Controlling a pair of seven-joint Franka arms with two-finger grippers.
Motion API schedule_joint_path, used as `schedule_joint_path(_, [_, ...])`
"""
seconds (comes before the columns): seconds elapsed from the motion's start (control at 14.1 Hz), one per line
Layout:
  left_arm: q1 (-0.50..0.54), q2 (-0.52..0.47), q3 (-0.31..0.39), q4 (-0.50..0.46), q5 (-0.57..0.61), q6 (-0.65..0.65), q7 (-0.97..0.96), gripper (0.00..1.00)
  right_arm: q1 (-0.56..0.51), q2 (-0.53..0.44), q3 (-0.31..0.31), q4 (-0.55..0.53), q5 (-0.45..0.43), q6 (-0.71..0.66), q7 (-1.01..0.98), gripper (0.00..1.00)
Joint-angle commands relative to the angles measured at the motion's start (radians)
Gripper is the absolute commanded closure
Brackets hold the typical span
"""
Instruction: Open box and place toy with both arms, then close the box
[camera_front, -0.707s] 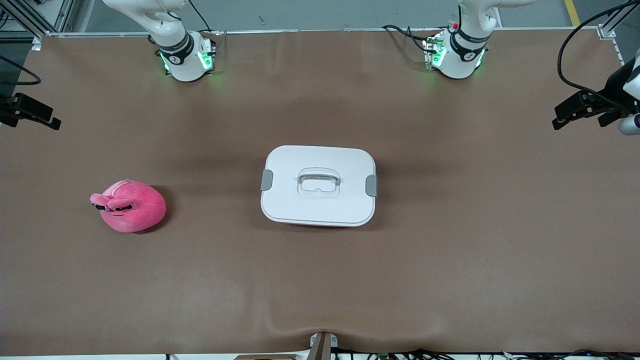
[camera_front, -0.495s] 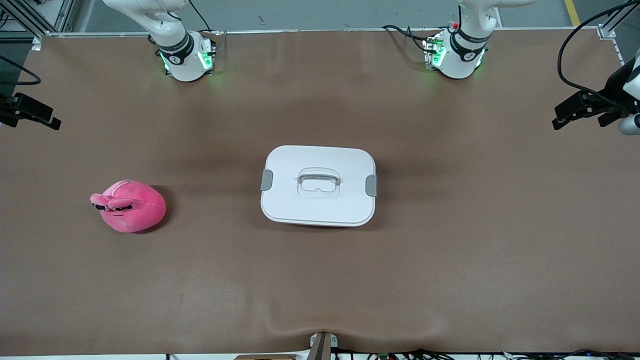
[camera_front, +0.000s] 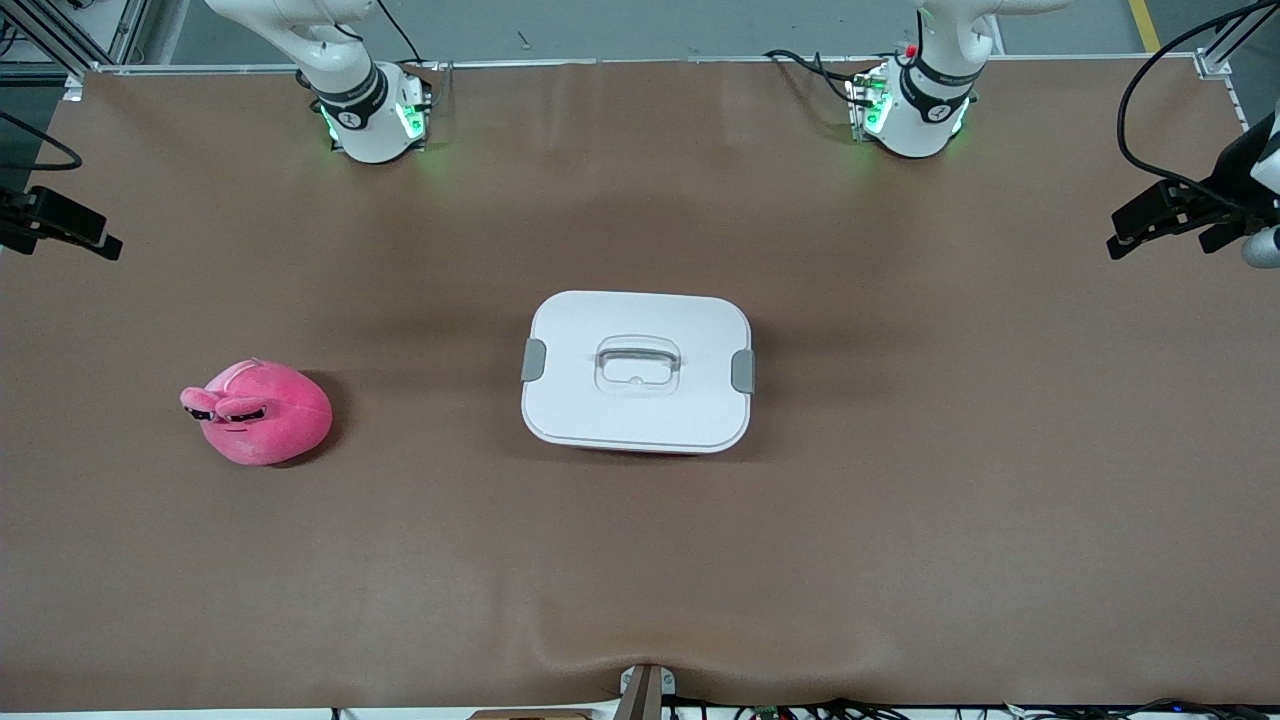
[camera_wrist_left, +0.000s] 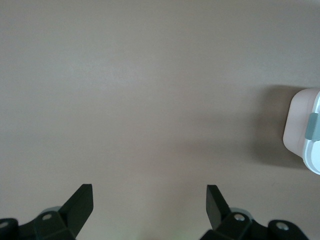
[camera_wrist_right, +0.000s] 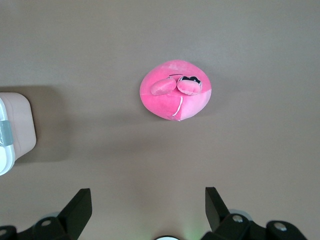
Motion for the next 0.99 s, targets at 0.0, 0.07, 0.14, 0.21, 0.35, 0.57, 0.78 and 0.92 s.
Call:
schedule_joint_path(0.0, [0.006,0.033,0.007,0.045,0.017,-0.016,0.01,0.0,-0.012,0.001,0.007,0.002,0.001,-0.004,-0.011,0.0])
schedule_joint_path(0.07, [0.021,0.044,0.008,0.045,0.017,-0.016,0.01,0.0,-0.012,0.001,0.007,-0.002,0.001,-0.004,-0.011,0.0])
schedule_joint_path(0.14, [0.031,0.053,0.008,0.047,0.017,-0.016,-0.001,0.0,-0.014,0.001,0.007,-0.003,0.001,-0.004,-0.013,0.0])
schedule_joint_path(0.21, [0.032,0.061,0.01,0.059,0.017,-0.016,-0.007,0.0,-0.014,0.001,0.007,-0.004,0.001,-0.004,-0.013,0.0])
schedule_joint_path(0.35, [0.049,0.075,0.01,0.067,0.008,-0.016,-0.006,0.0,-0.014,0.001,0.007,-0.015,0.001,-0.001,-0.017,0.0])
schedule_joint_path(0.57, [0.066,0.09,0.01,0.074,0.003,-0.014,-0.007,0.0,-0.023,0.001,0.007,-0.021,0.001,0.004,-0.071,0.0])
schedule_joint_path(0.78, [0.054,0.103,0.007,0.094,0.003,-0.016,-0.102,0.0,-0.035,0.001,0.007,-0.041,0.003,0.013,-0.147,0.0])
schedule_joint_path(0.92, [0.049,0.103,0.001,0.096,0.0,-0.016,-0.204,0.0,-0.045,0.0,0.007,-0.061,0.003,0.032,-0.203,0.0])
